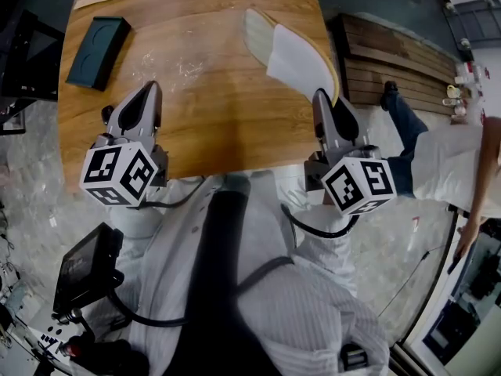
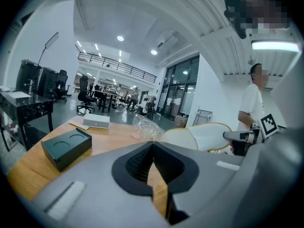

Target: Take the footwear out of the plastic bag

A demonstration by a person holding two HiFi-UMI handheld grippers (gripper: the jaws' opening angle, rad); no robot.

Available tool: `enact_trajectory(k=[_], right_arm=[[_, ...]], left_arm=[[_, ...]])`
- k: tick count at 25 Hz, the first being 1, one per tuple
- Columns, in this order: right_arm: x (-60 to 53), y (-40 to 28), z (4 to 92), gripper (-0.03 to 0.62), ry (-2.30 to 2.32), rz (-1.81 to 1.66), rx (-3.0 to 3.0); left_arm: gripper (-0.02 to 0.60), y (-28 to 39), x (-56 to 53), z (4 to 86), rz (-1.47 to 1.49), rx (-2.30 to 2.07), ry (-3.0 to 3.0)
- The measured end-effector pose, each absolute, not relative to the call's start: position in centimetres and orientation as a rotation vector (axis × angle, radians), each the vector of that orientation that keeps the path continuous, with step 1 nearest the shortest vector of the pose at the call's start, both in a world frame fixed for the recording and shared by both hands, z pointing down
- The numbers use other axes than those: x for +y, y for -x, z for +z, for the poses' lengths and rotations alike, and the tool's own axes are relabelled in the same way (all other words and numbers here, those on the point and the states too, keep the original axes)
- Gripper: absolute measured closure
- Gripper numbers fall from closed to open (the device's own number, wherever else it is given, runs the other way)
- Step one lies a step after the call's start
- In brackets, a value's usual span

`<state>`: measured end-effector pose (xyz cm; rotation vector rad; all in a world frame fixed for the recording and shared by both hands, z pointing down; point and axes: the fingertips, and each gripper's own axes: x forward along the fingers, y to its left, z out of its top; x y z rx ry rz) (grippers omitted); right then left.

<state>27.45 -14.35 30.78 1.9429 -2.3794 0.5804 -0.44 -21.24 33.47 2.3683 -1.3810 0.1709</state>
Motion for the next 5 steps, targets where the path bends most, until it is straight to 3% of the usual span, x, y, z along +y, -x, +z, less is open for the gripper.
enact_trajectory(k=[5], right_arm=[[-14.24,-27.53,30.99,0.523,-1.936,0.598,-2.374]], left_arm=[[0.580,0.50,-21.29,33.53,0.176,-1.381,-2.364]])
